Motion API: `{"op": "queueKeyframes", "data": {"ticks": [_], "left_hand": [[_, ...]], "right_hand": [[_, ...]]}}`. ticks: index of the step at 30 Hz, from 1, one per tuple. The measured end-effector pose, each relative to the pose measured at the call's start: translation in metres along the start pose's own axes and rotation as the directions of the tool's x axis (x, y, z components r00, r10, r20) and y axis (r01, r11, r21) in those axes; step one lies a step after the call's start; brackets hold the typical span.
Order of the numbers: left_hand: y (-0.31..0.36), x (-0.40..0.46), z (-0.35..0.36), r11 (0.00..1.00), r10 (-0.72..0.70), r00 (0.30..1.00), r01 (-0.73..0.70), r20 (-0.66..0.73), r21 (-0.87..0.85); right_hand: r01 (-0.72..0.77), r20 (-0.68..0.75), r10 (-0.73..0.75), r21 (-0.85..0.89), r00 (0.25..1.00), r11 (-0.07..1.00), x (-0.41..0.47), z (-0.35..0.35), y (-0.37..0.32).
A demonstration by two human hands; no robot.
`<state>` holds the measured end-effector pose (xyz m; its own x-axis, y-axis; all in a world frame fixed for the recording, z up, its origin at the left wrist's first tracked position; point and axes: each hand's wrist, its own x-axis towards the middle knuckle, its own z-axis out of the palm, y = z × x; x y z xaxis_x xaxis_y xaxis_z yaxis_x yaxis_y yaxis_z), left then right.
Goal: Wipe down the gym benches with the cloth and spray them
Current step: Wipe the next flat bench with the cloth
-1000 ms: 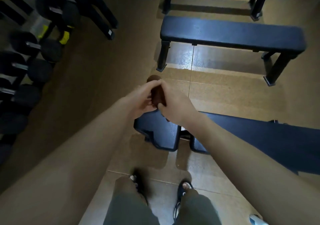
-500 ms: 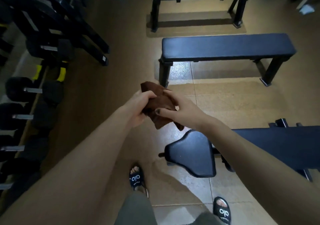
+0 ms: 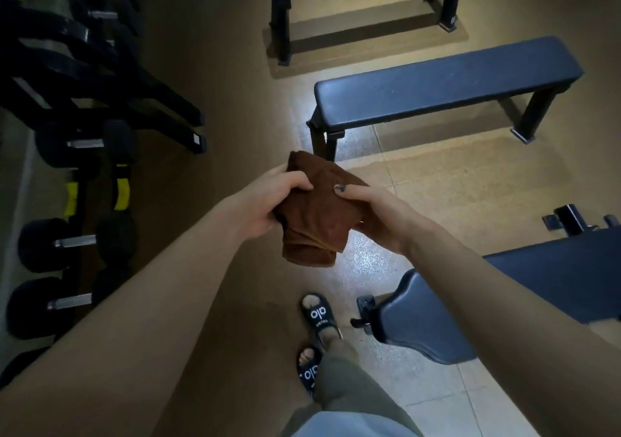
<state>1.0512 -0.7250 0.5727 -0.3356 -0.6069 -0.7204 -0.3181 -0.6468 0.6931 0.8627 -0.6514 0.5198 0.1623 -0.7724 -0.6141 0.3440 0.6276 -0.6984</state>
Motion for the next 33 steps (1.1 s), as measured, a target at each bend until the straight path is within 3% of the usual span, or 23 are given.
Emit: {"op": "queueKeyframes", "data": {"ticks": [7, 17, 24, 29, 33], "left_hand": [[0.076, 0.104, -0.024, 0.987, -0.039, 0.999, 0.037, 0.008, 0.158], [0.16, 0.282, -0.027, 0.945, 0.005, 1.0, -0.001, -0.01, 0.328], [0.196, 0.446, -0.029, 0.89, 0.109, 0.988, -0.146, 0.109, 0.432], [0.181, 0.567, -0.029, 0.867, 0.181, 0.98, -0.199, 0.084, 0.457], [0.16, 0.648, -0.028, 0.792, 0.282, 0.959, -0.256, 0.04, 0.555]], "right_hand": [[0.006, -0.09, -0.006, -0.006, 0.996, 1.0, 0.097, -0.029, -0.069], [0.057, -0.475, -0.021, 0.063, 0.88, 0.996, 0.231, -0.086, -0.144], [0.022, -0.612, -0.077, -0.097, 0.788, 0.995, 0.358, -0.148, -0.177], [-0.046, -0.655, -0.136, -0.252, 0.743, 0.967, 0.456, -0.204, -0.172], [-0.026, -0.639, -0.251, -0.391, 0.727, 0.92, 0.537, -0.249, -0.153]]}}
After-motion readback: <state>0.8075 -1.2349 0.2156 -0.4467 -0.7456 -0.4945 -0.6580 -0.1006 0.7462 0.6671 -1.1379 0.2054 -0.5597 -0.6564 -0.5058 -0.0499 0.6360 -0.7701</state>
